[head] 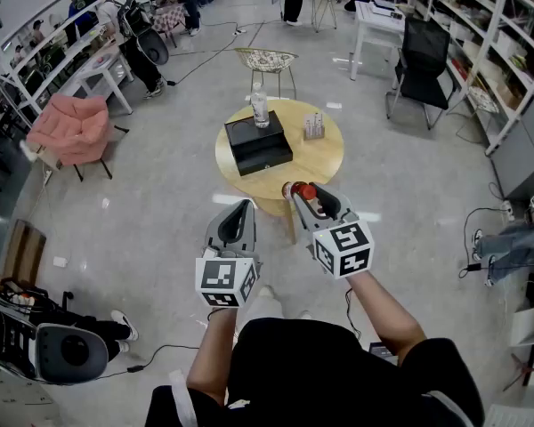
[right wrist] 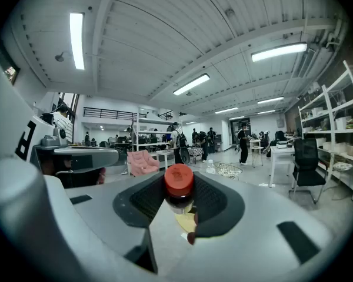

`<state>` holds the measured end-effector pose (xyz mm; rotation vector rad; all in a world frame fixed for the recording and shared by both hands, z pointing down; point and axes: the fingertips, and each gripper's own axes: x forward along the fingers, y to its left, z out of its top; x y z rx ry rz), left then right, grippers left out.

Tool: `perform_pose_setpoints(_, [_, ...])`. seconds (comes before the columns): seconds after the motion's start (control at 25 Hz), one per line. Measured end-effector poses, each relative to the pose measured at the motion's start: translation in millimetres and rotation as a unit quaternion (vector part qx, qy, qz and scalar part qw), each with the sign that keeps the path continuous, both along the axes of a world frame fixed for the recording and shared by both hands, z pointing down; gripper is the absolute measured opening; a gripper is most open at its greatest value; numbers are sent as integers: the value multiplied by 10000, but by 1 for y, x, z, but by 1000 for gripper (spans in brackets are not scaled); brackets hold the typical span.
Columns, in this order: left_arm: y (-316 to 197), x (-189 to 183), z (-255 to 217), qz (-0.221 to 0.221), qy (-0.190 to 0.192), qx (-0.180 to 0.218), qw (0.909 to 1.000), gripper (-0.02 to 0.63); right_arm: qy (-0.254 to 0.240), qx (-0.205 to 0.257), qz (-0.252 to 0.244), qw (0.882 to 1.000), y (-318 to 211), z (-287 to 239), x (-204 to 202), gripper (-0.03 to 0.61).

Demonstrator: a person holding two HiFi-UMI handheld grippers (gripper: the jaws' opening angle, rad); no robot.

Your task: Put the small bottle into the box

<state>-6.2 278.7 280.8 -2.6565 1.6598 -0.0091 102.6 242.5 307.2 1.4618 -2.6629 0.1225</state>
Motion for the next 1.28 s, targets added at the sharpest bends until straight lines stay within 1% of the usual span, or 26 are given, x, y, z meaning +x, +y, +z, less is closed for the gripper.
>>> perform_pose_setpoints(0.2, [5,2,3,42,-34,-26,10000,11,-9,-7,5,10000,6,3,1,138])
perform_pose_setpoints(0.4, [9,10,3,37,-32,-35,10000,11,-147,-19,37,9999,10,2,10,138])
perform_pose_setpoints(0.72, [8,15,12,11,33,-95,9999,11,-202,-61,-21,9998,10,10,15,138])
perform_pose_setpoints(0.88, [-6,19,15,6,57,-137,9999,11,-200,-85,-43,9998,-5,11,18,138])
perform_pose_setpoints(1.0, [-22,12,16,-31,76,-177,9998,11,-179,-107,-74,9998,-21,12,12,138])
perform_pose_setpoints(1.28, [-81,4,20,-38,109,-260,9996,11,-185,-188,-118,9996,-76,17,3,138])
